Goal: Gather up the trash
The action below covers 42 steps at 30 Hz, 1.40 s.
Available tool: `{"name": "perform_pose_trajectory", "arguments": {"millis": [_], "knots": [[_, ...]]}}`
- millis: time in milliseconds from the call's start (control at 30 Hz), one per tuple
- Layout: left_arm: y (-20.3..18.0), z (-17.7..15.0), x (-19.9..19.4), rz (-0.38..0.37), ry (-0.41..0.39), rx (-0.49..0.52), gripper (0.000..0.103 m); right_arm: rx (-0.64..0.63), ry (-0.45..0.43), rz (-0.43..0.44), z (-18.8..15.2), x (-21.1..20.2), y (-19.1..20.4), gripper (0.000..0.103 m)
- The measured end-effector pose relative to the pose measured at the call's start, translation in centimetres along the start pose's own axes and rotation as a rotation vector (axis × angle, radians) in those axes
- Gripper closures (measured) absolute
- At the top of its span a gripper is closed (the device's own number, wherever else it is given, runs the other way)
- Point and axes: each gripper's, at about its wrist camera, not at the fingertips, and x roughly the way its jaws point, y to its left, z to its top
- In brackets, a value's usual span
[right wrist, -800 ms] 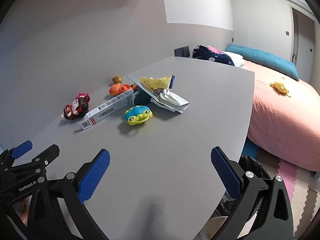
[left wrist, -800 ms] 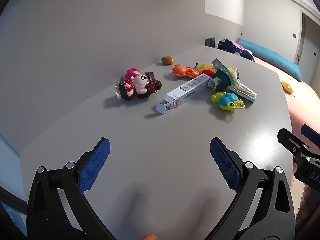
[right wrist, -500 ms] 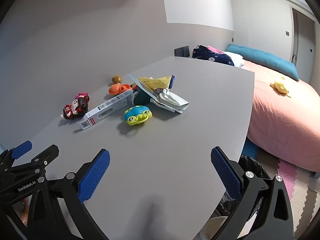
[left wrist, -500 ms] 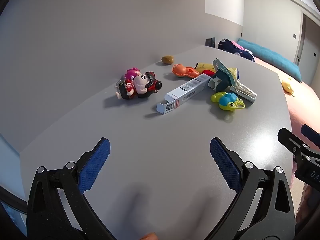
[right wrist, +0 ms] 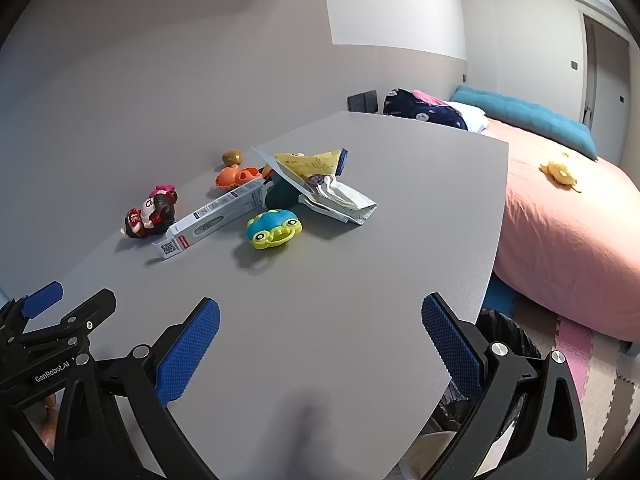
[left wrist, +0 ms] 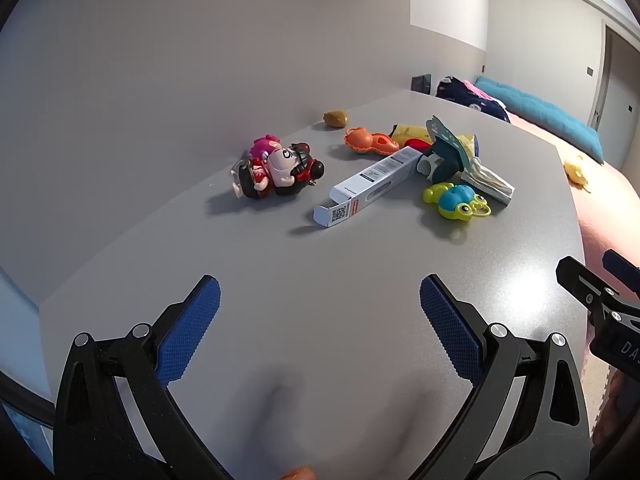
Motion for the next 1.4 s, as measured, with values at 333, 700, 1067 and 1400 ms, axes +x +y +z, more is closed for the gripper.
{"name": "perform_pose_trajectory", "arguments": {"millis": [333, 700, 1067, 1400], "knots": [[0.0, 0.0, 0.0, 0.001, 0.0, 0.001, 0.006, 0.005, -0.001, -0.002, -0.23, -0.11, -0.1, 0.003], [0.0, 0.0, 0.01, 0.001, 0.001, 0.0, 0.006, 0.004, -0.001, -0.001, -0.24, -0.02, -0.12, 0.003], [0.01, 0.0, 0.0, 0.002, 0.0, 0.001, 0.006, 0.003, 0.0, -0.001, -0.27, 0.04, -0.15, 0.003], [0.0, 0.0, 0.01, 0.002, 0.002, 0.002, 0.006, 0.004, 0.001, -0.001, -0.28, 0.05, -0.17, 0.003]]}}
